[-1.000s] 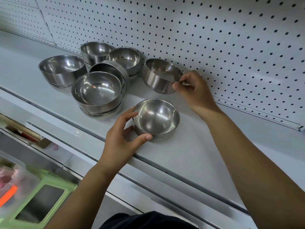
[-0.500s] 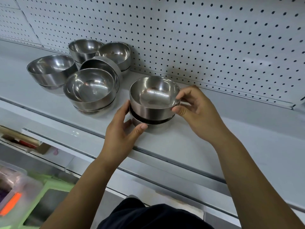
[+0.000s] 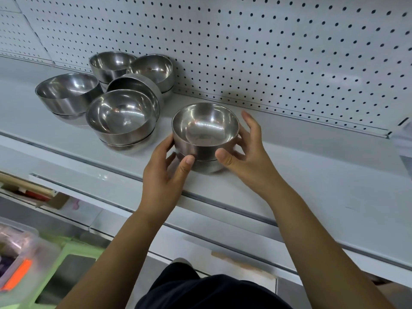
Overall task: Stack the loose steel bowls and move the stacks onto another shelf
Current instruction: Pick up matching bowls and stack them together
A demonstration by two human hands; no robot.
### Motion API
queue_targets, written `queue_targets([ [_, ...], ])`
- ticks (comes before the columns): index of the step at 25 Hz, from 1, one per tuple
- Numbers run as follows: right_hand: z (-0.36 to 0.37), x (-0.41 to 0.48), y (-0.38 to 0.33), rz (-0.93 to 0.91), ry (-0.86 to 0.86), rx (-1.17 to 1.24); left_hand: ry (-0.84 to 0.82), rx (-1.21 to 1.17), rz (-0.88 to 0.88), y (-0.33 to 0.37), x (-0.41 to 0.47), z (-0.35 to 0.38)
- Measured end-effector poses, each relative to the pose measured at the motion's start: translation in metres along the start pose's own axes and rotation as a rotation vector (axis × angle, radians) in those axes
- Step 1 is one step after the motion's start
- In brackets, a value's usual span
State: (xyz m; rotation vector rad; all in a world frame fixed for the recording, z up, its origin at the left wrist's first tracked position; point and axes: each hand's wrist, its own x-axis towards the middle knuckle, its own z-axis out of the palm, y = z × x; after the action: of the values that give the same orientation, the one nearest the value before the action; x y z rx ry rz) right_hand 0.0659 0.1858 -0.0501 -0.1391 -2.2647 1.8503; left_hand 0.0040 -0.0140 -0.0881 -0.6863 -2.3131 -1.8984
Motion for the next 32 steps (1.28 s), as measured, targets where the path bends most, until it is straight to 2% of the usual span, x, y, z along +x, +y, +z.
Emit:
queue_targets([
  [2, 0.009, 0.001, 0.001, 0.017, -0.018, -0.002, 0.161, 0.078, -0.022, 0.003, -0.008, 0.001],
  [5, 0.022, 0.005, 0.006, -0.007, 0.019, -0.033, 0.533, 0.255, 0.041, 0.008, -0.011, -0.006],
  [7, 0.027, 0.008, 0.009, -0.023, 0.065, -0.02, 0.641, 0.338, 0.037, 0.009, -0.002, -0.016],
  [10, 0.028, 0.01, 0.013, -0.037, 0.1, 0.016, 0.6, 0.346, -0.119, 0.01, 0.01, -0.03],
  [12, 0.029, 0.009, 0.012, -0.043, 0.09, 0.045, 0.556, 0.328, -0.163, 0.01, 0.016, -0.039],
  [15, 0.027, 0.008, 0.011, -0.049, 0.073, 0.088, 0.549, 0.357, -0.097, 0.007, 0.027, -0.052],
  [22, 0.028, 0.005, 0.011, -0.043, 0.072, 0.132, 0.587, 0.324, -0.106, 0.003, 0.033, -0.067],
  [25, 0.027, 0.005, 0.012, -0.038, 0.068, 0.13, 0.601, 0.297, -0.052, 0.007, 0.031, -0.069],
  [28, 0.026, 0.005, 0.012, -0.041, 0.061, 0.12, 0.612, 0.214, 0.021, 0.022, 0.025, -0.067],
  [32, 0.025, 0.004, 0.012, -0.054, 0.053, 0.102, 0.498, 0.003, 0.069, 0.047, 0.023, -0.071],
])
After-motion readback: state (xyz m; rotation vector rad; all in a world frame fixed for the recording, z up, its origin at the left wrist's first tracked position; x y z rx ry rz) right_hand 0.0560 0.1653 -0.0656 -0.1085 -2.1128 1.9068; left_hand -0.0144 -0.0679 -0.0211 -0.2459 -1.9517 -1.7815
